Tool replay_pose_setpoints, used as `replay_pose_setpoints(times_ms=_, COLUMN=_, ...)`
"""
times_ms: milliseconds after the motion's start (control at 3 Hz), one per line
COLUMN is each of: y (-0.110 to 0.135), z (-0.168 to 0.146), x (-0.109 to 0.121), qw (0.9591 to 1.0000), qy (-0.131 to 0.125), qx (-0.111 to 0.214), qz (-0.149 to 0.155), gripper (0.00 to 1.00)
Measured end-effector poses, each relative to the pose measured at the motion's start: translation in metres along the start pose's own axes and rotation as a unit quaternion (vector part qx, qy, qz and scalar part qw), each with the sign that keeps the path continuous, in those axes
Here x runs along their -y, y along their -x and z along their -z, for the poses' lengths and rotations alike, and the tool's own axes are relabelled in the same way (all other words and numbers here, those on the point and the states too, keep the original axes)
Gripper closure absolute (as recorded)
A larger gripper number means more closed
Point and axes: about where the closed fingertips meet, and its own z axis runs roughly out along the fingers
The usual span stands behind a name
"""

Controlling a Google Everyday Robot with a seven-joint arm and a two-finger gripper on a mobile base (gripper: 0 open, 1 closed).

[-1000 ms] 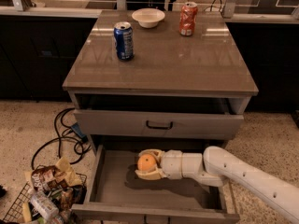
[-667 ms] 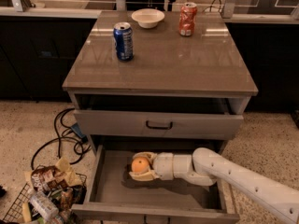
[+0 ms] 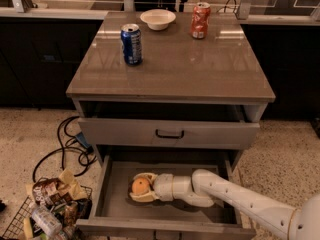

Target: Place orange into middle drawer

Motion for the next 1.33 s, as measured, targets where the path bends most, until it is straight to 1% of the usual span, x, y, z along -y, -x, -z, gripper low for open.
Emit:
replay_pose_setpoints(times_ms=667, y=-0.060, z=-0.027, x=0.000, qw=0.9993, qy=0.001, qx=-0.026, qz=-0.028, gripper=1.00)
replay_pose_setpoints(times_ms=1000, y=-0.082, z=-0.033, x=-0.001, qw=0.9984, qy=-0.003, qx=-0.033, qz=-0.046, gripper=1.00)
replay_pose_setpoints(times_ms=1333, y=-0.074, z=-0.032, x=-0.001, qw=0.9984, qy=-0.003, qx=-0.033, qz=-0.046, gripper=0.82)
